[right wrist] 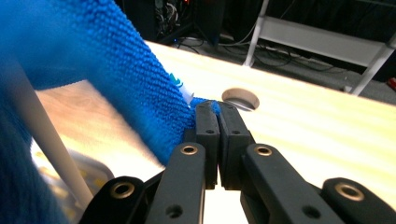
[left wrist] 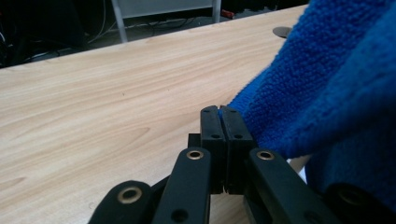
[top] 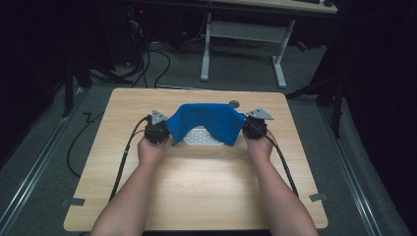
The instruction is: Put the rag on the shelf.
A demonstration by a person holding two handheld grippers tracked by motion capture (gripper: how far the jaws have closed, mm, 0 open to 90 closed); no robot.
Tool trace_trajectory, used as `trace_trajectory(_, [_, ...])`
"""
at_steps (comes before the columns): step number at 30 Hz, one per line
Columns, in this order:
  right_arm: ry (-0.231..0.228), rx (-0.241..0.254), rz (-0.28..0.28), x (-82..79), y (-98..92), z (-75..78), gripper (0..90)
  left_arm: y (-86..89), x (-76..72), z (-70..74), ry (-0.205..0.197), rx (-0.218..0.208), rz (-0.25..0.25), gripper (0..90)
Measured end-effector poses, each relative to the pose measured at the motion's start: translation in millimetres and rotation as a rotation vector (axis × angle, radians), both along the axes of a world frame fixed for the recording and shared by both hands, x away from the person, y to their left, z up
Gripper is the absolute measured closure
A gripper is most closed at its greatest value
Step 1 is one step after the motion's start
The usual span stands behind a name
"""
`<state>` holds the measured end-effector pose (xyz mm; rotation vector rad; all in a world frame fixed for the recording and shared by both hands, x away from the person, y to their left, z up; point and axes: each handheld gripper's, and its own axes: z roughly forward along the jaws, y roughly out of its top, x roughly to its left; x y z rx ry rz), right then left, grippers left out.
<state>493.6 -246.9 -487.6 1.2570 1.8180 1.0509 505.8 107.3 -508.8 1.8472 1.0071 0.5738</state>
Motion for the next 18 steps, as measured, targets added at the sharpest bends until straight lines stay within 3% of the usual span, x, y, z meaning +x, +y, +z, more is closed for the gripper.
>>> trace_trajectory(4, [0.026, -0.009, -0.001, -1.6, -0.6, -9.2, 88.6, -0.9, -1.7, -4.3, 0.009, 0.002, -0.001, 89.4])
trace_trajectory(18, [0.022, -0.005, -0.001, -5.1, -3.9, -11.4, 88.3, -3.1, -4.0, -6.6, 0.014, -0.011, 0.002, 89.0])
